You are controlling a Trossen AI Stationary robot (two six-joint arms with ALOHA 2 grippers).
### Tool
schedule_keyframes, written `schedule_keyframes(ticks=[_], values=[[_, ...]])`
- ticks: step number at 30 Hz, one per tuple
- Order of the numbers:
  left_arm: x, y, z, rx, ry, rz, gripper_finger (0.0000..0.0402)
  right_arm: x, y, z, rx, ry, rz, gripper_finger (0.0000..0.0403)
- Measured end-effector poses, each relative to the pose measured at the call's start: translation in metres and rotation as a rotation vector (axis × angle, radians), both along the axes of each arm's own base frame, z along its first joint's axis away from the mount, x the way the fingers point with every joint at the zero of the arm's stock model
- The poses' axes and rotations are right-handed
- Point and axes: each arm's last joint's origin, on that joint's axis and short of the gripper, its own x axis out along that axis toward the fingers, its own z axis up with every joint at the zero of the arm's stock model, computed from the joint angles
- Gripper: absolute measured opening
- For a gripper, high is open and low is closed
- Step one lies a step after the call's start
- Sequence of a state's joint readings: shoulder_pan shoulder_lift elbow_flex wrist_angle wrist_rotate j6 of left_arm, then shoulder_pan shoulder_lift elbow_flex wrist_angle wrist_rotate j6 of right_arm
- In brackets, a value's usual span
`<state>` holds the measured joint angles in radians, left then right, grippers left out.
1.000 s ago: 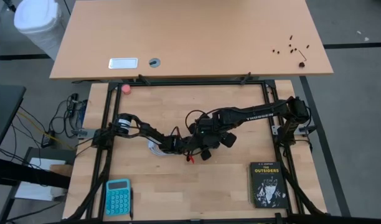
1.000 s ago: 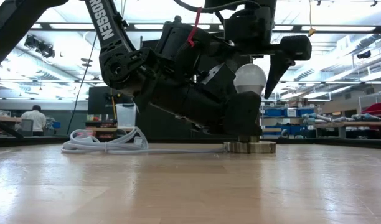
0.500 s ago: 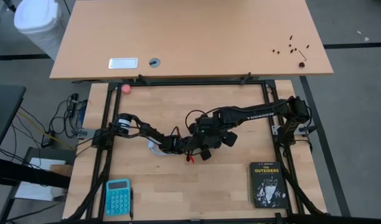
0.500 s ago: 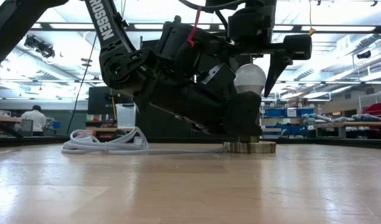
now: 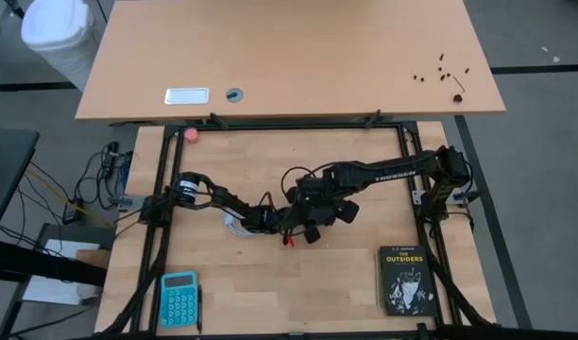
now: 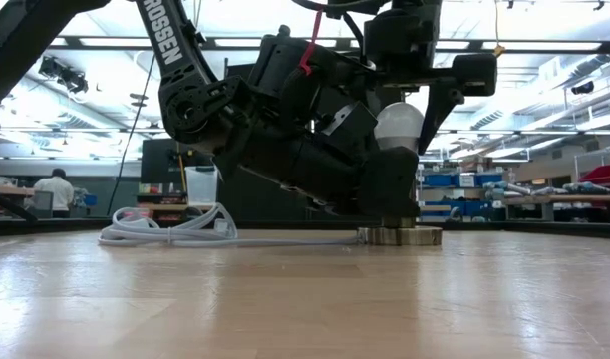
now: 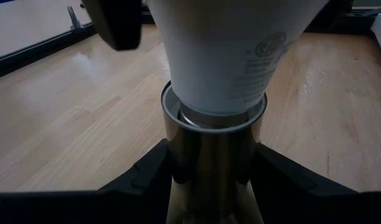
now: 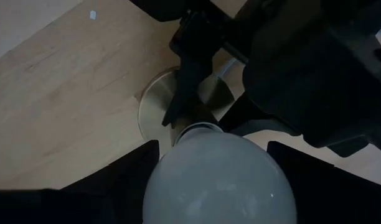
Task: Screw lightbulb
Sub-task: Insert the white lightbulb into the silver lamp
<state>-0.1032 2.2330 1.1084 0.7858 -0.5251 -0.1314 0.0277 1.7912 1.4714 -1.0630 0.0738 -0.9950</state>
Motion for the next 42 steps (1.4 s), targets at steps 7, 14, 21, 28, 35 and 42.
schedule_keyframes(ticks=[7, 14, 21, 28, 35, 42], values=[[0.0, 0.0, 0.0, 0.0, 0.0, 0.001, 0.0184, 0.0, -0.005, 0.0, 0.034, 0.0, -0.011, 0.0307], [0.0, 0.0, 0.0, 0.0, 0.0, 0.001, 0.0184, 0.001, -0.005, -0.004, 0.041, -0.006, -0.011, 0.0306], [0.0, 0.0, 0.0, 0.0, 0.0, 0.0, 0.0184, -0.001, -0.005, -0.01, 0.04, 0.011, -0.009, 0.0306], [0.0, 0.0, 0.0, 0.0, 0.0, 0.0, 0.0184, 0.0, -0.013, -0.011, 0.043, 0.007, -0.032, 0.0299], [0.0, 0.0, 0.0, 0.0, 0.0, 0.002, 0.0184, -0.001, -0.016, -0.011, 0.063, 0.006, -0.035, 0.0259], [0.0, 0.0, 0.0, 0.0, 0.0, 0.002, 0.0184, 0.0, -0.016, -0.011, 0.065, 0.006, -0.032, 0.027]])
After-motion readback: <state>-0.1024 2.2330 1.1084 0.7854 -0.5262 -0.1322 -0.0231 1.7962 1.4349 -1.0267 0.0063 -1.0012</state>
